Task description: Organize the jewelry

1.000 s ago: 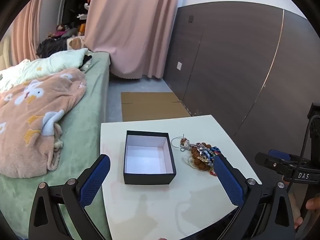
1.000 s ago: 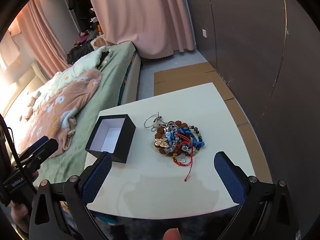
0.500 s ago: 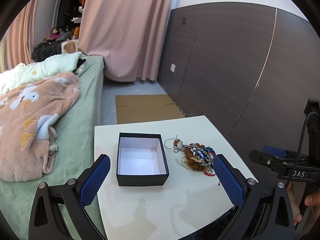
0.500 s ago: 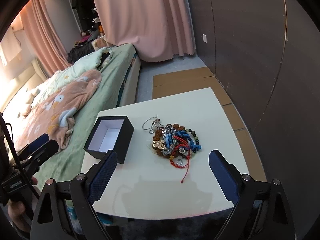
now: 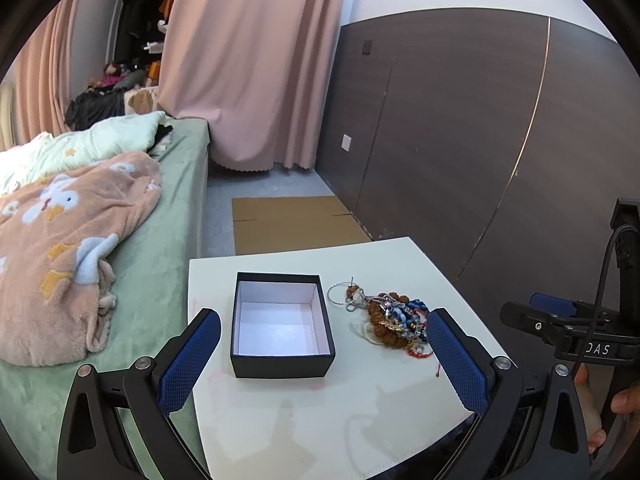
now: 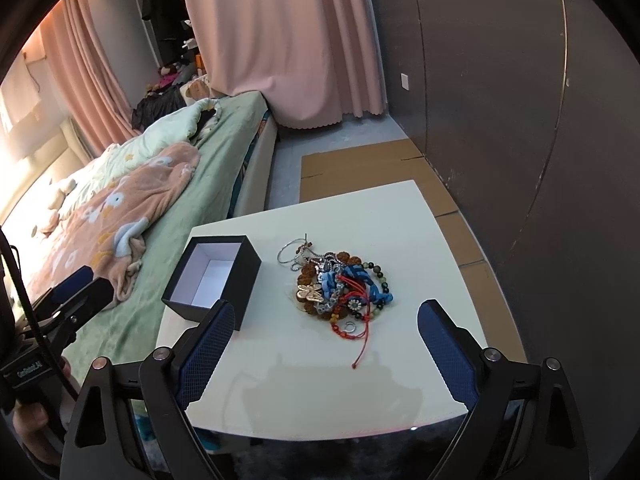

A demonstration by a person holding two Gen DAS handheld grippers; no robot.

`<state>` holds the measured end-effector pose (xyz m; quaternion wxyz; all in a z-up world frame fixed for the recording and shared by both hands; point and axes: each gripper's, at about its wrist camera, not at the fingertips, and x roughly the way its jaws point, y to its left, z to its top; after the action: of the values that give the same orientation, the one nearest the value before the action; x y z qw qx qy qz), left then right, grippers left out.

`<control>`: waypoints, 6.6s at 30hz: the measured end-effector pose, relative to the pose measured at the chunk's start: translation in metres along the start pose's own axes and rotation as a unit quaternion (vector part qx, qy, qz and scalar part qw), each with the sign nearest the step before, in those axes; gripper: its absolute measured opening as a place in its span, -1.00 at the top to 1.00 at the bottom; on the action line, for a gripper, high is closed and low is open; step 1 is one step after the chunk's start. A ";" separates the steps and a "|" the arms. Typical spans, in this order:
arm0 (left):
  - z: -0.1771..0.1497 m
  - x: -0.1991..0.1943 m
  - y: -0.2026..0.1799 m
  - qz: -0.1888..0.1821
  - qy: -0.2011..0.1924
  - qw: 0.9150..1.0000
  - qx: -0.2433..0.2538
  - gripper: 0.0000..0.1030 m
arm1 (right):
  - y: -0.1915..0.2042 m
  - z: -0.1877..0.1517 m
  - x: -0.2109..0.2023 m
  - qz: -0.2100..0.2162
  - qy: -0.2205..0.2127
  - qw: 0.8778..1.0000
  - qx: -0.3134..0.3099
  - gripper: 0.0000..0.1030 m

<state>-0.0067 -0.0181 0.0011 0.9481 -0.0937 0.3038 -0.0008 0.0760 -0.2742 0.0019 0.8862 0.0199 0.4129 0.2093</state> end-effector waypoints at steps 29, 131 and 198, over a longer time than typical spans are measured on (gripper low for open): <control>0.000 0.000 -0.003 0.005 -0.008 1.000 -0.002 -0.99 | 0.005 -0.001 -0.007 -0.016 -0.016 1.000 -0.012 -0.83; 0.017 0.072 -0.031 -0.110 0.006 0.993 -0.028 0.84 | -0.060 -0.017 0.151 -0.034 0.191 0.973 0.125 0.37; 0.005 0.092 -0.001 -0.105 0.083 0.987 -0.086 -0.53 | -0.038 0.013 0.077 0.120 0.055 0.971 0.198 -0.15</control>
<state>0.0719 -0.0234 -0.0478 0.9025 -0.2062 0.3691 -0.0815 0.1430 -0.2768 -0.0527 0.8090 0.2322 0.4891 0.2289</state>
